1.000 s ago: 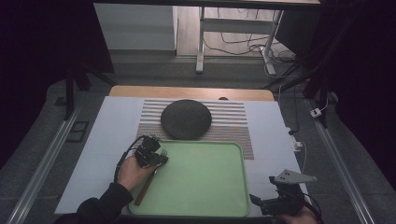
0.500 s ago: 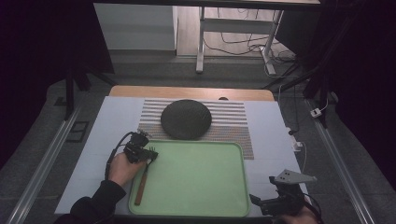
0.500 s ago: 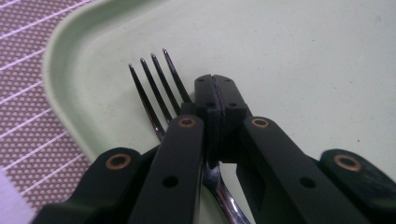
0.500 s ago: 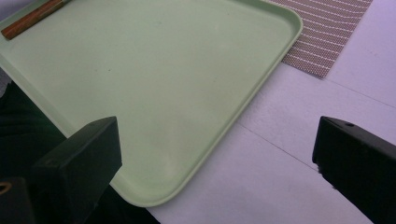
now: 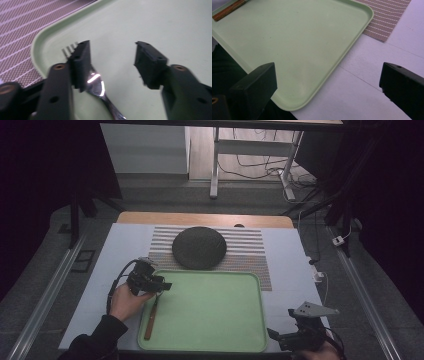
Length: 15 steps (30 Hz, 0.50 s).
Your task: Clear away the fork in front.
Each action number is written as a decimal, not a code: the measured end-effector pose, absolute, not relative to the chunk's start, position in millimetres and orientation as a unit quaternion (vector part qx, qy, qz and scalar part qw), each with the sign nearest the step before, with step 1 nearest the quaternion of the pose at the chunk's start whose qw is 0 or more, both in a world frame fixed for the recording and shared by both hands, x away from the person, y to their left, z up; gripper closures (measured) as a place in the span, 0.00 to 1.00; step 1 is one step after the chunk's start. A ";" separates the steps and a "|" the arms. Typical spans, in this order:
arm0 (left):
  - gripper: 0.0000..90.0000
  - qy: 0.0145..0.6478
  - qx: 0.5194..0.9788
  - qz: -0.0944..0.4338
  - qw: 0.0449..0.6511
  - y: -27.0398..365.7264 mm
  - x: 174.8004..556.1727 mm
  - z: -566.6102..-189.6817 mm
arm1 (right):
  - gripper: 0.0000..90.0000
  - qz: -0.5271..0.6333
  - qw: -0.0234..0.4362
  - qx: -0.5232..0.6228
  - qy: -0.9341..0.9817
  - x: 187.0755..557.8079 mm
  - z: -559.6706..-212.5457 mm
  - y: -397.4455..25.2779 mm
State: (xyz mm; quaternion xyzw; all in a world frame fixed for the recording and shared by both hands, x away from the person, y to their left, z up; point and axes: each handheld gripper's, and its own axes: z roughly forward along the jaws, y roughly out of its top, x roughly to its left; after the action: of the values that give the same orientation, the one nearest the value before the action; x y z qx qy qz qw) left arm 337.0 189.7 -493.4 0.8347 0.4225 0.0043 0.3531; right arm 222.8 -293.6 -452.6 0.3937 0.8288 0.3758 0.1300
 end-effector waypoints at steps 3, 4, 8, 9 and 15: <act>0.35 0.400 0.836 0.014 0.376 193.2 326.4 -484.7 | 0.02 0.375 0.131 0.394 0.829 222.7 -452.6 -293.1; 0.31 0.392 0.835 0.017 0.386 194.8 322.8 -481.5 | 0.02 0.375 0.131 0.394 0.829 222.7 -452.6 -293.1; 0.23 0.381 0.829 0.029 0.409 200.5 310.0 -468.9 | 0.02 0.375 0.131 0.394 0.829 222.8 -452.6 -293.4; 0.21 0.377 0.829 0.030 0.412 202.0 307.0 -466.6 | 0.02 0.375 0.130 0.394 0.829 222.9 -452.6 -293.4; 0.14 0.373 0.824 0.035 0.425 211.1 288.7 -458.1 | 0.02 0.374 0.130 0.394 0.829 222.8 -452.7 -293.3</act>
State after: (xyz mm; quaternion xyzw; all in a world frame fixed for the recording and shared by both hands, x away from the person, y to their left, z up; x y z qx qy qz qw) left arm 288.7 211.1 -458.1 0.8240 0.3730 0.0352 0.4251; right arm 222.8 -293.3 -452.7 0.3941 0.8292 0.3744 0.1302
